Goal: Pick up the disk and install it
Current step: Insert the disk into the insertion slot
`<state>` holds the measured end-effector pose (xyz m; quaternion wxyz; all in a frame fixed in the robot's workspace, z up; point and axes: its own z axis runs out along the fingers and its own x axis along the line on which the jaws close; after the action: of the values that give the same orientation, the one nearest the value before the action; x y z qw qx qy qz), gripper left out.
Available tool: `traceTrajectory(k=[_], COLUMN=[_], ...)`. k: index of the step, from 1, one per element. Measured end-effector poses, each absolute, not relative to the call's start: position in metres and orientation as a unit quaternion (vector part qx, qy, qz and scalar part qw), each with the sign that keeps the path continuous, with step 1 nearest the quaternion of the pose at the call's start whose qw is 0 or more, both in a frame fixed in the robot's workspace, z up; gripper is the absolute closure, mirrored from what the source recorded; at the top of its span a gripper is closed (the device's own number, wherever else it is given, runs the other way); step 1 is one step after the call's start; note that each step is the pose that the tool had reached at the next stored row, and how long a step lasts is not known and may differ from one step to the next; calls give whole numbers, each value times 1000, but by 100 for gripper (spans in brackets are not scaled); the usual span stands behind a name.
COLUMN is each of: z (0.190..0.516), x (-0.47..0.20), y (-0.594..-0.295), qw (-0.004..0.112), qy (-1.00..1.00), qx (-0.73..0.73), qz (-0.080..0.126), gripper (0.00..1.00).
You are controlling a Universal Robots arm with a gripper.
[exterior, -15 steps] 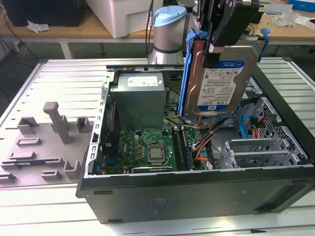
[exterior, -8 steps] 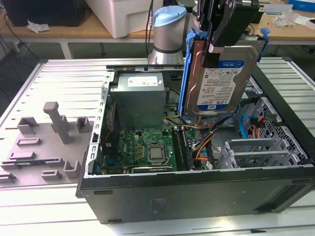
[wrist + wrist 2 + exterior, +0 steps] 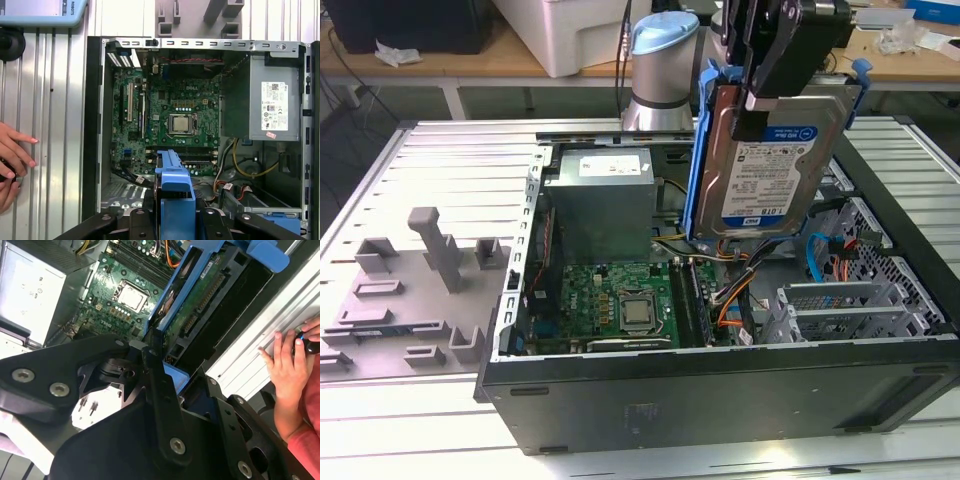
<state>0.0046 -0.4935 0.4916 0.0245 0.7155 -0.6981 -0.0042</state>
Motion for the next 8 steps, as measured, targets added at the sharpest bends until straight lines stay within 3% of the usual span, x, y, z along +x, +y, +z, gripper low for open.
traceTrajectory(k=[8], z=[492], x=[5], y=[-507], qw=[25], qy=[-698], qx=[716], qz=[-4], gripper=[63])
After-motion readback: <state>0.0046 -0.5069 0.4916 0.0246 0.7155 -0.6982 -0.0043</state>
